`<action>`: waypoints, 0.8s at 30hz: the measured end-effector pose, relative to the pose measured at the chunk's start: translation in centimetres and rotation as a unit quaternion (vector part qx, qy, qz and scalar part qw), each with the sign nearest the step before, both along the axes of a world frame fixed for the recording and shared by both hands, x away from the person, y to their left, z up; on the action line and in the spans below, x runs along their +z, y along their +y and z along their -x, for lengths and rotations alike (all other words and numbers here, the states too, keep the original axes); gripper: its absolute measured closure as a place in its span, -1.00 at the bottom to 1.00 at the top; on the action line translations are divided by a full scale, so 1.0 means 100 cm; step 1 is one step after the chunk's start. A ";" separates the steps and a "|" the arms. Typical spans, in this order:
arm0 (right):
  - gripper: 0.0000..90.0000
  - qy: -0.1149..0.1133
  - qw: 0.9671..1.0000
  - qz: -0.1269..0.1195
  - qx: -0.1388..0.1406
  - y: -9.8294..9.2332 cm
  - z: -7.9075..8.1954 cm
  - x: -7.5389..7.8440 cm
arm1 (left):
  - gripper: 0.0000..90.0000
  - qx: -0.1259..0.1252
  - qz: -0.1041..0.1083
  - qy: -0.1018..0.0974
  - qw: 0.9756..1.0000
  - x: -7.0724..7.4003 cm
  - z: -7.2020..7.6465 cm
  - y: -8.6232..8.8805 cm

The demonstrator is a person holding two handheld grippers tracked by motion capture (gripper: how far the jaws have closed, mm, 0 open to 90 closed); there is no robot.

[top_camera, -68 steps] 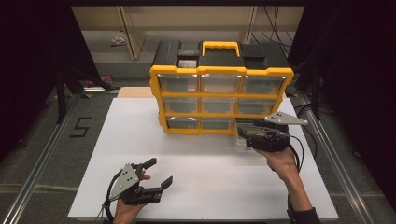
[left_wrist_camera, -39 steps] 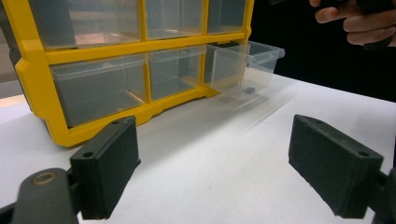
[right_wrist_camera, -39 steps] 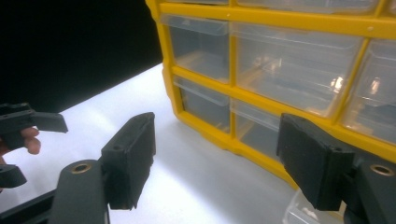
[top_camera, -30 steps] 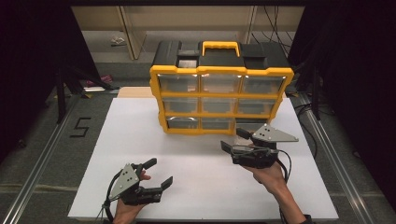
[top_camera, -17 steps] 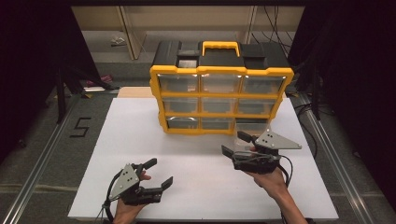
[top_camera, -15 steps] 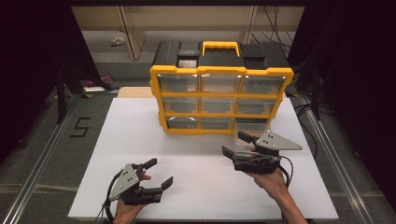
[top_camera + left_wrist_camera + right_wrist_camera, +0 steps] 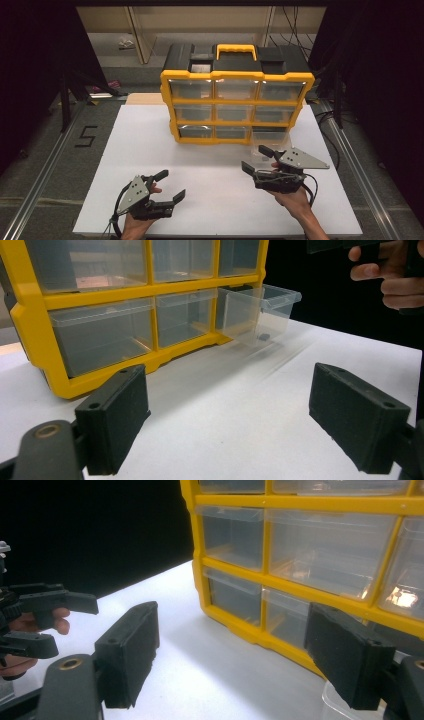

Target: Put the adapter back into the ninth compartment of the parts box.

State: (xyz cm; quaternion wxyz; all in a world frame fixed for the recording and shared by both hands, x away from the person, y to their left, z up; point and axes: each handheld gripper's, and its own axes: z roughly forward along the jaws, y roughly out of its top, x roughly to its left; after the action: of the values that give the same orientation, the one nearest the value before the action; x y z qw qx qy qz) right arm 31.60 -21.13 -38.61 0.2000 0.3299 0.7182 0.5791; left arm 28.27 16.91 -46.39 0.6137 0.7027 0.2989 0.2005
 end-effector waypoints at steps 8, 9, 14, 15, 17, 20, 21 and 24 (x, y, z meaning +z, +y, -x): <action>-0.50 -0.004 1.000 -0.004 -0.002 -0.004 0.006 -0.006 | -0.65 -0.003 0.000 0.000 1.000 0.000 0.000 -0.001; -0.50 -0.006 1.000 -0.004 -0.002 -0.004 0.006 -0.007 | -0.65 -0.003 0.000 0.000 1.000 0.000 0.000 -0.001; -0.52 -0.010 1.000 -0.004 -0.003 -0.006 0.009 -0.009 | -0.65 -0.004 -0.001 0.001 1.000 0.000 0.000 -0.001; -0.53 -0.009 1.000 -0.003 -0.003 -0.006 0.010 -0.010 | -0.65 -0.004 -0.001 0.000 1.000 0.000 0.000 -0.001; -0.56 -0.011 1.000 -0.003 -0.001 -0.006 0.010 -0.011 | -0.65 -0.004 -0.001 0.000 1.000 0.000 0.000 -0.001; -0.58 -0.012 1.000 -0.001 -0.002 -0.007 0.012 -0.014 | -0.65 -0.004 -0.001 0.000 1.000 0.000 0.000 -0.001; -0.59 -0.013 1.000 0.000 -0.001 -0.007 0.013 -0.015 | -0.65 -0.004 -0.001 0.000 1.000 0.000 0.000 -0.001; -0.61 -0.013 1.000 0.000 -0.002 -0.008 0.014 -0.017 | -0.65 -0.005 -0.001 0.000 1.000 0.000 0.000 -0.001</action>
State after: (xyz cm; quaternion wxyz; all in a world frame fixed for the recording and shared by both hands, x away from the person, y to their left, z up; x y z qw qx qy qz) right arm 30.18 -21.98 -40.32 0.2101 0.3238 0.7151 0.5828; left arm 28.24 16.82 -46.40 0.6141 0.7046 0.2952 0.1983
